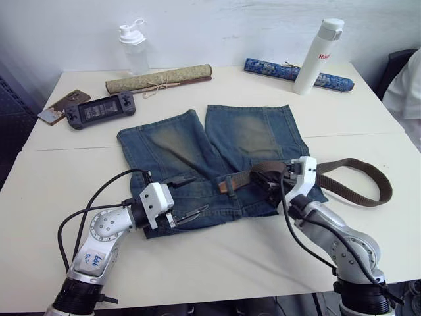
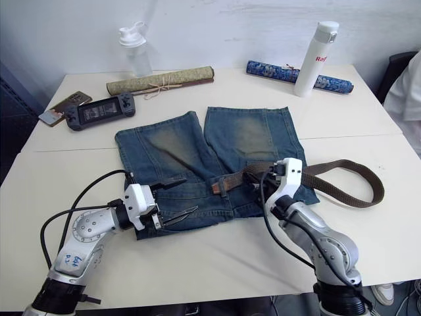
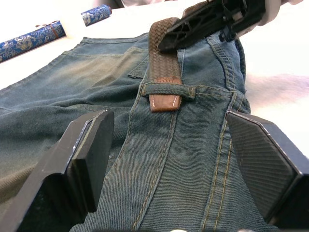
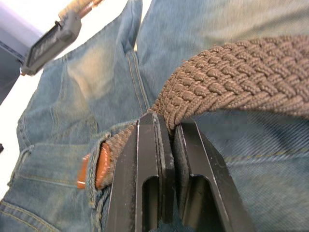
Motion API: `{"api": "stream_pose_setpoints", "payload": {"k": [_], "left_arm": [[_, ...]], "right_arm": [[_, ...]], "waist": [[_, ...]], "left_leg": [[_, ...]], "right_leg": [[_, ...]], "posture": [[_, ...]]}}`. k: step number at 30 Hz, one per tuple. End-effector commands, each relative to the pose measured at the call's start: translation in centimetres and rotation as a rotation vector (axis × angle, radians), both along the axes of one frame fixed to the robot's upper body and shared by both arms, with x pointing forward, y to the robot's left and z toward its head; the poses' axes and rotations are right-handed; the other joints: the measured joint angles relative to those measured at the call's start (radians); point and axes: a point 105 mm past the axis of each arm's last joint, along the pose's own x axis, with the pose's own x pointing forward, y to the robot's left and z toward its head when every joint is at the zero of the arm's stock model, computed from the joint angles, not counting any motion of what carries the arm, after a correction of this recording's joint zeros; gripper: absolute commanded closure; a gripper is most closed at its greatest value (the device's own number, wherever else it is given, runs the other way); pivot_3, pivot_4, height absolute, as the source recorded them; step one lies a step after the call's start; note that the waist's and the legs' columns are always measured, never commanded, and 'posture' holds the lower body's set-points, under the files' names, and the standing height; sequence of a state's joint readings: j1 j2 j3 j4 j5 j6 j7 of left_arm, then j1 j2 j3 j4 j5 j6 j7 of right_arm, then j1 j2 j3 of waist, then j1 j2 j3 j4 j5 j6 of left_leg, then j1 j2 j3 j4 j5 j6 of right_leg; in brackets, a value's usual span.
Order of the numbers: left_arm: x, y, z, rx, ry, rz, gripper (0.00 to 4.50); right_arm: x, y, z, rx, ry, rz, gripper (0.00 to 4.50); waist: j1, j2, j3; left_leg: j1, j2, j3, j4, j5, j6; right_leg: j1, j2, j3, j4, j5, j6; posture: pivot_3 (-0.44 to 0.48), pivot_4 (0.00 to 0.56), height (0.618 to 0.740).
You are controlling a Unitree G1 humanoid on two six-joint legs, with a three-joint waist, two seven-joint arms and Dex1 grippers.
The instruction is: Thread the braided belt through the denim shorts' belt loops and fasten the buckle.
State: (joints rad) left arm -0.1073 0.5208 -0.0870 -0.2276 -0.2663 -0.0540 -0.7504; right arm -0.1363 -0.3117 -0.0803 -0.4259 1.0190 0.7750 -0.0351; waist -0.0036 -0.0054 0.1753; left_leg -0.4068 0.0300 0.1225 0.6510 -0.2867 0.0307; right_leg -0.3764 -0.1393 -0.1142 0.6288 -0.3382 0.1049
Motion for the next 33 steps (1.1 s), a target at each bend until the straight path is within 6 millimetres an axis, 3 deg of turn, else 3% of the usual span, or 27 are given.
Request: {"api": "stream_pose_setpoints", "payload": {"k": [1,6,10,15,18,24,33], "left_arm": [[-0.2,-0.1,1.2,-0.009,-0.052,0.000,0.48],[-0.4,-0.1,0.8,0.043,-0.080,-0.009,0.48],[-0.5,0.0,-0.5,0.307,-0.323,-0.049,0.48],[1.3,0.5,0.9,0.494,-0.695,0.003,0.48],[2.0,0.4,1.5,0.526,-0.827,0.032,0.48],[2.5,-0.5,-0.2,0.573,-0.893,-0.014,0.48],[3.3,-1.7,-0.6,0.601,-0.966,-0.038,0.48]], "right_arm": [[-0.8,1.3,0.9,0.074,-0.008,0.056,4.50],[-0.4,1.9,-0.1,0.293,0.150,0.053,4.50],[0.0,2.7,-0.9,0.409,0.256,0.079,4.50],[0.2,3.1,-0.8,0.467,0.304,0.132,4.50],[0.1,3.2,-0.3,0.491,0.305,0.157,4.50],[0.1,3.3,-0.4,0.489,0.312,0.161,4.50],[0.0,3.4,0.1,0.493,0.289,0.162,4.50]], "waist": [[-0.001,0.000,0.000],[-0.001,0.000,0.000],[-0.002,0.000,0.000],[-0.003,0.000,0.000],[-0.007,0.000,0.000],[-0.024,0.000,0.000],[-0.023,0.000,0.000]], "left_leg": [[0.000,0.000,0.000,0.000,0.000,0.000],[0.000,0.001,0.000,-0.001,0.000,0.000],[0.001,0.001,0.000,-0.001,0.000,0.000],[0.001,0.001,0.001,-0.002,0.000,0.000],[0.001,0.001,0.001,-0.003,0.000,0.000],[0.000,0.001,0.001,-0.004,0.000,0.000],[0.000,0.001,0.001,-0.003,0.000,0.000]], "right_leg": [[0.000,0.000,0.000,0.000,0.000,0.000],[0.000,0.001,0.000,0.000,0.000,0.000],[0.000,0.002,0.001,0.000,0.000,0.000],[-0.001,0.001,0.001,0.000,0.000,-0.001],[-0.001,0.001,0.001,0.001,0.000,-0.001],[-0.001,0.001,0.000,0.002,0.000,0.000],[-0.001,0.000,0.000,0.003,0.000,0.000]], "posture": [[0.000,0.150,0.717],[0.000,0.150,0.717],[0.000,0.150,0.717],[0.000,0.150,0.717],[0.000,0.150,0.717],[0.000,0.150,0.717],[0.000,0.150,0.717]]}}
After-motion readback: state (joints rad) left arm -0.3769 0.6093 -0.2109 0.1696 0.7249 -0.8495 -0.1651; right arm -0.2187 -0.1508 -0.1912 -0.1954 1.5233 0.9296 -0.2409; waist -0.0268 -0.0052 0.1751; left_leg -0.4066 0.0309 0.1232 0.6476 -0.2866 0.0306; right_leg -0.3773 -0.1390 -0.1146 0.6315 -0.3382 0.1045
